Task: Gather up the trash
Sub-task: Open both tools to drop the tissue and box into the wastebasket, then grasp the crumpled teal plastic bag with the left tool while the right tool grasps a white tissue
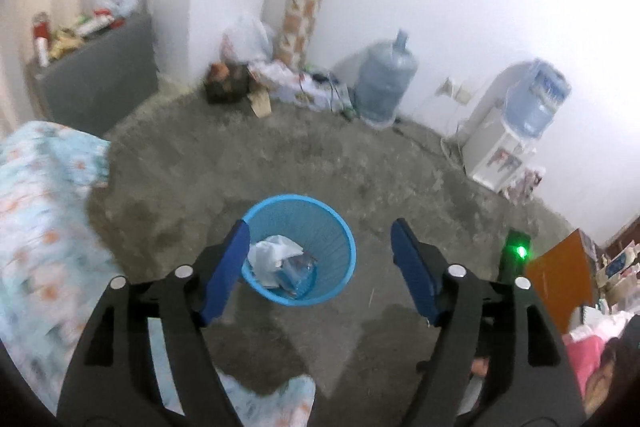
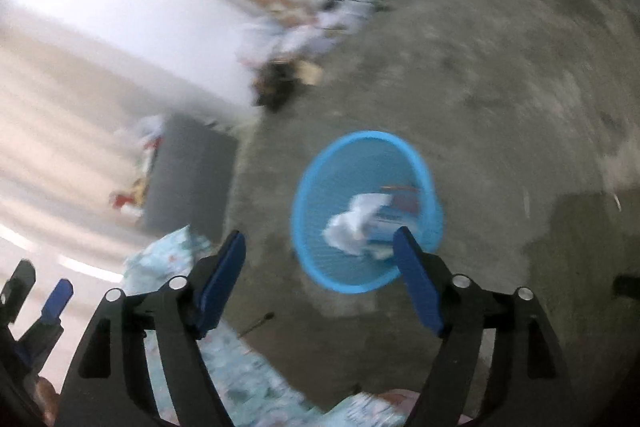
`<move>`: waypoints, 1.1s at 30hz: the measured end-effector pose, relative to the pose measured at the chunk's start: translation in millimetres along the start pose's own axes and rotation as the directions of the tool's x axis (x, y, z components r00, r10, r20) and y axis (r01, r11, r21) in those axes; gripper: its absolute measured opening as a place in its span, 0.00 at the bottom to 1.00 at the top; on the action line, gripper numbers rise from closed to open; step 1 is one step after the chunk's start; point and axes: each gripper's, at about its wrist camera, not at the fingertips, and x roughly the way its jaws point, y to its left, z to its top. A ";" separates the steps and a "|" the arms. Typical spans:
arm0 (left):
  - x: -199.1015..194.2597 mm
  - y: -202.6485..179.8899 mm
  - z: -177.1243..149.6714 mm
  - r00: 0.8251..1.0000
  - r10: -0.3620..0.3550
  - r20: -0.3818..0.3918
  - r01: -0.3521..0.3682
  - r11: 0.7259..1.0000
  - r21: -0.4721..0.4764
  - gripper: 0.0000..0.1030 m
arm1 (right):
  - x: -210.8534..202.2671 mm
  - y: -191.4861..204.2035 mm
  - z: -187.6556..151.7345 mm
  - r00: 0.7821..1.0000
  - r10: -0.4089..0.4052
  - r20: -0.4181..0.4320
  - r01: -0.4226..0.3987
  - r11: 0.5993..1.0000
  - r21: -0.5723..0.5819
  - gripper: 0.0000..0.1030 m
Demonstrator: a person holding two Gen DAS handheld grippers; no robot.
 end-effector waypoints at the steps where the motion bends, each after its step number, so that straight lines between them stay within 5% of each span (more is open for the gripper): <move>1: -22.2 2.0 -5.6 1.000 0.004 0.025 -0.004 1.000 -0.005 0.70 | -4.2 14.4 -1.8 1.000 0.018 -0.011 -0.018 0.999 -0.039 0.76; 6: -135.2 27.8 -51.7 0.980 0.094 0.174 -0.087 0.995 -0.051 0.75 | -22.9 101.0 -28.3 0.986 0.123 -0.113 -0.147 0.958 -0.246 0.78; 10: -215.4 63.6 -109.5 0.938 0.245 0.247 -0.218 0.967 -0.132 0.77 | -31.5 158.4 -60.2 0.960 0.181 -0.213 -0.248 0.903 -0.351 0.78; 13: -263.8 99.4 -156.4 0.894 0.371 0.249 -0.312 0.917 -0.247 0.77 | -36.7 196.9 -96.5 0.929 0.211 -0.303 -0.328 0.850 -0.411 0.78; 18: -339.7 157.4 -232.9 0.790 0.563 0.243 -0.411 0.780 -0.472 0.77 | -30.4 251.8 -159.0 0.845 0.232 -0.482 -0.458 0.779 -0.428 0.78; 19: -356.7 170.5 -250.3 0.756 0.611 0.236 -0.430 0.735 -0.524 0.77 | -29.1 259.6 -171.7 0.824 0.236 -0.515 -0.479 0.775 -0.412 0.78; 24: -411.7 227.5 -310.0 0.647 0.746 0.159 -0.467 0.552 -0.691 0.77 | -5.8 298.3 -239.6 0.654 0.252 -0.713 -0.582 0.770 -0.262 0.78; 26: -424.5 243.1 -324.0 0.616 0.776 0.136 -0.473 0.502 -0.724 0.77 | -1.5 318.2 -268.3 0.641 0.202 -0.741 -0.587 0.751 -0.302 0.78; 28: -434.9 262.9 -334.0 0.605 0.789 0.108 -0.478 0.468 -0.743 0.77 | -1.0 336.5 -288.2 0.646 0.158 -0.747 -0.601 0.709 -0.370 0.78; 31: -442.9 289.4 -343.7 0.608 0.790 0.086 -0.461 0.439 -0.771 0.77 | 5.7 354.4 -313.9 0.591 0.134 -0.795 -0.626 0.699 -0.347 0.78; 33: -445.7 300.4 -345.6 0.617 0.782 0.091 -0.449 0.445 -0.775 0.77 | 6.5 362.8 -324.7 0.599 0.113 -0.793 -0.624 0.686 -0.374 0.78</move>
